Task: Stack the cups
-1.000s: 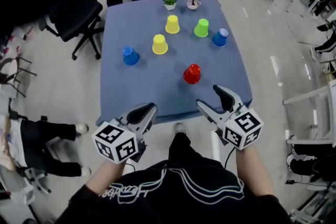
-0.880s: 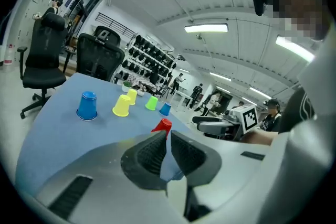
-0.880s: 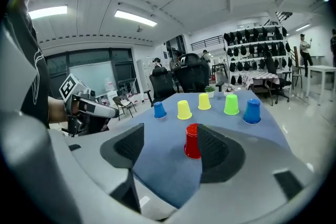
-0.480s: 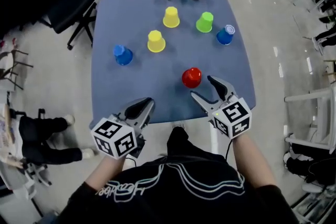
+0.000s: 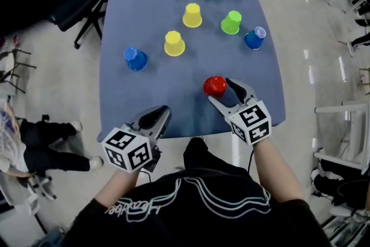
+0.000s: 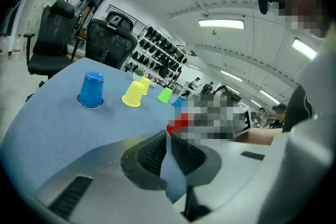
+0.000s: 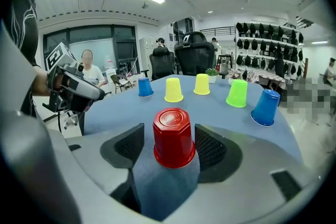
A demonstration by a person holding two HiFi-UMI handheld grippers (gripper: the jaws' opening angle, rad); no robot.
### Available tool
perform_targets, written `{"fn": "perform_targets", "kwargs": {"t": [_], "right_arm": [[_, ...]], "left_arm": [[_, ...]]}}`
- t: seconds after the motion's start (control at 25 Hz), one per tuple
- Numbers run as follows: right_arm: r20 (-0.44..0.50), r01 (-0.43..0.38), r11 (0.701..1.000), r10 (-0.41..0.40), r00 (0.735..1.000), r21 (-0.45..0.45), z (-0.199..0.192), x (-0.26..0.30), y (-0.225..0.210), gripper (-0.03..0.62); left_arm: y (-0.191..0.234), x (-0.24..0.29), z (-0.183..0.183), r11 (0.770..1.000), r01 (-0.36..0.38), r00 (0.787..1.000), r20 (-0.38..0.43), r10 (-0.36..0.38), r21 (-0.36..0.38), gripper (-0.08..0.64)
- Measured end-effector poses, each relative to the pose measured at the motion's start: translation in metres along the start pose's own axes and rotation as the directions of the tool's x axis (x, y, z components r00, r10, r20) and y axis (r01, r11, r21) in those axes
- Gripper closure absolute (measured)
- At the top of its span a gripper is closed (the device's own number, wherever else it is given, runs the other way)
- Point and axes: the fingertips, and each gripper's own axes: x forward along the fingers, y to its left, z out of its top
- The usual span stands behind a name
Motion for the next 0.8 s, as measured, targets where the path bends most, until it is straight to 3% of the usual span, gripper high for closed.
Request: {"fn": "perform_targets", "kwargs": {"t": [0.36,0.8], "right_arm": [[-0.007,0.005,1.0,-0.005,1.0,0.003,-0.001,0.008,-0.006,0.33],[0.011,-0.009,1.0,0.009,1.0,-0.016,0.009,0.008,0.005,0.339]], "left_arm": [[0.011,0.003,0.0,1.0,-0.015,1.0,-0.012,0.015,-0.005,0.512],[0.021,-0.005,-0.002,0.999,-0.029,1.0,-0.006,0.029,-0.019,0.512]]}}
